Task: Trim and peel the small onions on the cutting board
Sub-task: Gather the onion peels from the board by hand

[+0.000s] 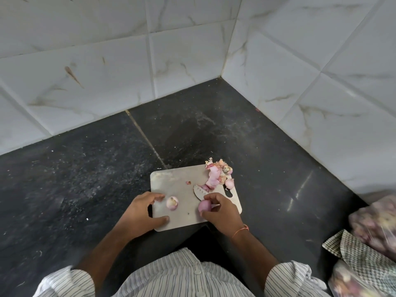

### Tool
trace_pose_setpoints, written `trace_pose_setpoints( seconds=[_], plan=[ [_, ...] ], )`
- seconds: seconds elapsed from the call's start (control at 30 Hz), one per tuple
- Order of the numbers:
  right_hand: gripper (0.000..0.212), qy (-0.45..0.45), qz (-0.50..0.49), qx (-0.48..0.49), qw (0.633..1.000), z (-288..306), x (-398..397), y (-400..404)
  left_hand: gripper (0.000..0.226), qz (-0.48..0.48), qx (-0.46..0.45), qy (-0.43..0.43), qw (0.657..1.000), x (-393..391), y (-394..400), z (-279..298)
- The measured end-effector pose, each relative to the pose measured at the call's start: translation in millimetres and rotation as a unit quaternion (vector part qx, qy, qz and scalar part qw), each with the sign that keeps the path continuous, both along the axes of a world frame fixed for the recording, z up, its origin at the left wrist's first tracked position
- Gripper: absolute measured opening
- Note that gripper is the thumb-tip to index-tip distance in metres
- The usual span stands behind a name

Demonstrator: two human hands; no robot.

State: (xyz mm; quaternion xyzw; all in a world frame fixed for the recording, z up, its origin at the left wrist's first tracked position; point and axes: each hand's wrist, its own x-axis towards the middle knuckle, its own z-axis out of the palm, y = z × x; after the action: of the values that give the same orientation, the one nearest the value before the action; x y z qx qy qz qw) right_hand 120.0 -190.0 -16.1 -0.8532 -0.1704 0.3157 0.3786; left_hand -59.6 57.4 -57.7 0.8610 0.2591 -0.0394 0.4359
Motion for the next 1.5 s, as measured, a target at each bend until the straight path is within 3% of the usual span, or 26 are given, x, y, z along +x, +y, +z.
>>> trace_pose_setpoints(
  seconds=[0.2,0.43,0.77,1.03,1.5],
  plan=[
    [0.045,-0.096,0.103,-0.067,0.988,6,-3,22,0.077,-0.003,0.056,-0.007,0.998,14,-10,-6],
    [0.047,-0.141,0.208,-0.1,0.963,10,5,37,0.047,-0.01,0.055,-0.046,0.997,34,-18,-5],
    [0.049,-0.186,0.252,-0.123,0.942,7,13,48,0.046,-0.06,0.028,-0.067,0.996,46,-19,-8],
    [0.038,-0.271,0.352,-0.154,0.883,4,21,54,0.052,-0.085,0.023,-0.067,0.994,46,-14,-9],
    [0.053,-0.218,0.31,-0.121,0.918,-1,27,40,0.048,-0.047,-0.003,-0.063,0.997,49,-14,-3]
  ],
)
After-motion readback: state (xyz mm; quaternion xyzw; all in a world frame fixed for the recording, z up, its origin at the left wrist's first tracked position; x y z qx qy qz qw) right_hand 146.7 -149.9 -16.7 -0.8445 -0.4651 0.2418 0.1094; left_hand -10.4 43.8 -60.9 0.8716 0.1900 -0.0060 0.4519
